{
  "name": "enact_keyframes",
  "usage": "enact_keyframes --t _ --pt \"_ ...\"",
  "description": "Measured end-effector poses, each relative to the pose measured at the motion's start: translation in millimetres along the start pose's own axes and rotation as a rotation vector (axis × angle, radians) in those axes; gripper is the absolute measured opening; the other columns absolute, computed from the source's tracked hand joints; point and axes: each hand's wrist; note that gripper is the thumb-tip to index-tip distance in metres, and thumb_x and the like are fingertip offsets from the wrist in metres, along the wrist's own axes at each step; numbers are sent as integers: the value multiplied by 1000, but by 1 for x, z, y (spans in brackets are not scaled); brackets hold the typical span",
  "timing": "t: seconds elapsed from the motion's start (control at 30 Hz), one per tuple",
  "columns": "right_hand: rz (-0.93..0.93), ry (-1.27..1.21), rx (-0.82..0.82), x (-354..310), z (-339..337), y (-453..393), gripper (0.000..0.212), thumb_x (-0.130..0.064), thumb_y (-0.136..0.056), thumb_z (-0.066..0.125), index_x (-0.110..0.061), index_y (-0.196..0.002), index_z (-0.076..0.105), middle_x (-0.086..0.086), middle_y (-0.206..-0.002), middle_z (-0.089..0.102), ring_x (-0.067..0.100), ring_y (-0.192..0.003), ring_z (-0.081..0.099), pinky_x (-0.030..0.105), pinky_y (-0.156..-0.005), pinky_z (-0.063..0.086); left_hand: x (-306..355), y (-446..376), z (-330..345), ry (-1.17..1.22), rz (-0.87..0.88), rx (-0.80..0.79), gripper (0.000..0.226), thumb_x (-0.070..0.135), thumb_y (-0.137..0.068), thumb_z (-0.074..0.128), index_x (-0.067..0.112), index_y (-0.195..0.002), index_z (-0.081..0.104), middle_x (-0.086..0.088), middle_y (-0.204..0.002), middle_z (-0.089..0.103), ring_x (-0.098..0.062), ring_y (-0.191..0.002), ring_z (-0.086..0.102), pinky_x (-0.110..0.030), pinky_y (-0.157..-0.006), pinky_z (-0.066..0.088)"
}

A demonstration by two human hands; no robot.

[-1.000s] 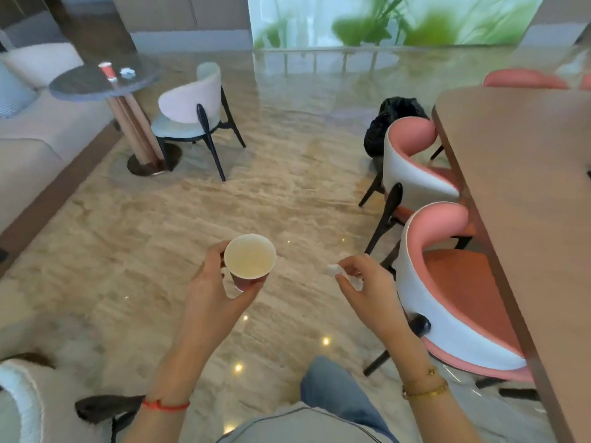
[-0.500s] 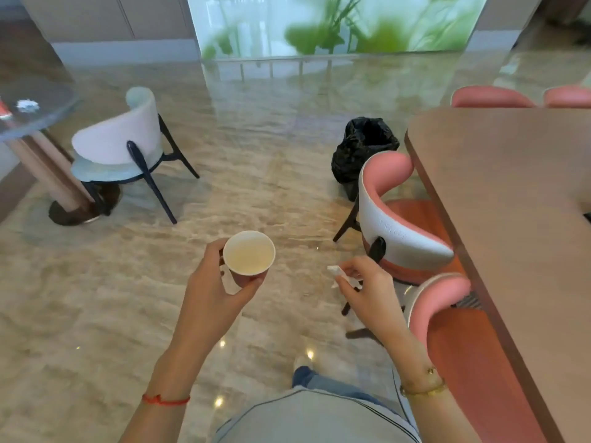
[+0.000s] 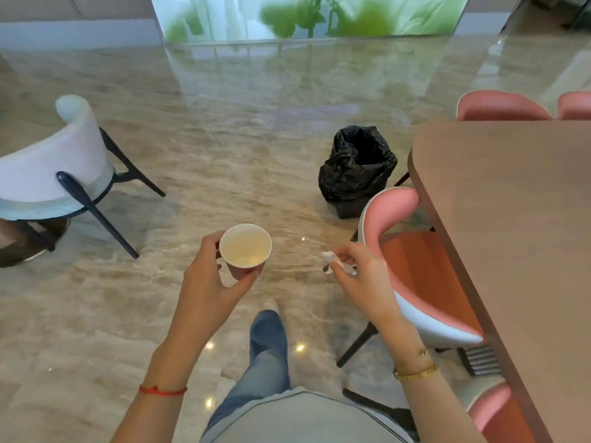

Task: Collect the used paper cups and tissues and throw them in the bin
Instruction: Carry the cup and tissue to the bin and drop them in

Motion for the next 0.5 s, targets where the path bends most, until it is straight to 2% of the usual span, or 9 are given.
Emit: enact_keyframes --t 0.2,0.3,0.4,0.5 --pt "8 14 73 20 15 -152 9 -12 -87 67 -12 -95 66 0 -91 63 10 -85 58 24 -78 47 -25 -170 26 15 38 -51 67 39 -69 82 45 -118 37 39 -111 45 5 -101 52 -11 -78 42" --pt "16 31 137 28 16 -233 6 -16 -88 66 -14 -94 65 -3 -89 62 9 -85 57 24 -77 48 -28 -260 39 20 83 -102 66 39 -69 82 44 -117 37 37 -112 46 10 -102 50 -8 -76 42" --pt "45 35 171 40 16 -299 6 -13 -87 66 -15 -93 65 -3 -89 62 11 -85 58 29 -78 49 -26 -341 57 16 117 -159 65 42 -68 82 44 -116 37 32 -111 49 8 -102 52 -2 -72 40" --pt "108 23 207 60 17 -353 6 -15 -86 67 -15 -92 66 -3 -88 63 10 -83 59 27 -75 49 -25 -411 83 12 144 -205 65 44 -67 81 41 -116 38 26 -111 51 5 -99 54 -1 -73 39"
Point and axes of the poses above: each hand's wrist, its own y-axis away from the middle knuckle, its own z-axis out of the palm, x = y × z
